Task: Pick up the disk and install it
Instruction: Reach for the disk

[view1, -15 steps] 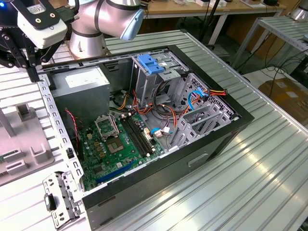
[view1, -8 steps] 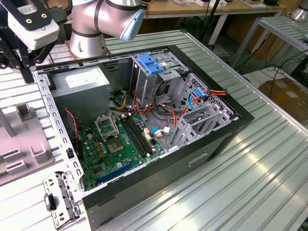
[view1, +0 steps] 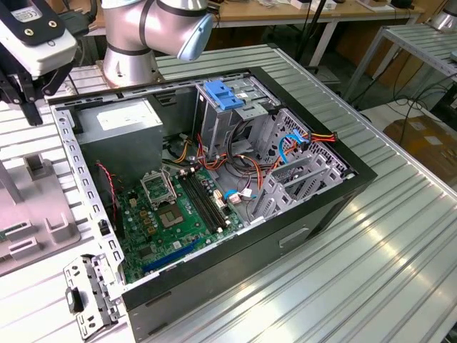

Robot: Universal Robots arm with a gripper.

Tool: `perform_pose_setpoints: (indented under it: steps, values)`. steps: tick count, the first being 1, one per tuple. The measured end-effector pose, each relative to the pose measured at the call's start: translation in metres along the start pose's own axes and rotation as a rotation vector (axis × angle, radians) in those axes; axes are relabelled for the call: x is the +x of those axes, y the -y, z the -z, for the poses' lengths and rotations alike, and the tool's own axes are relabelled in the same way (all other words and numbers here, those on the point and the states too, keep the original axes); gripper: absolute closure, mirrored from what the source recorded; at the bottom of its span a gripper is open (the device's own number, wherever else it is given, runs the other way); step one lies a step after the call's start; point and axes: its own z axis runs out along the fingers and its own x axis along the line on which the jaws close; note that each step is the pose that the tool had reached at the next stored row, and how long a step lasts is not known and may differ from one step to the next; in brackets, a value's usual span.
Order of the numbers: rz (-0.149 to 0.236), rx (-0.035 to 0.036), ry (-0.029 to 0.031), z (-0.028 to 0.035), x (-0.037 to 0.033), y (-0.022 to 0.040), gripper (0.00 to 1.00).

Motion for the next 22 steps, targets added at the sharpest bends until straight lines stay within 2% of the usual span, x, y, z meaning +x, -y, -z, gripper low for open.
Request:
perform_pose_setpoints:
  steps: [2,7,22]
  values:
    - [0.0,0.0,0.0001,0.0001,0.0045,0.0003,0.89]
    - [0.0,0.0,0.0,0.0003,0.0109,0.0008,0.89]
    - [0.0,-0.0001,0.0001,0.0007,0.0272,0.002,0.89]
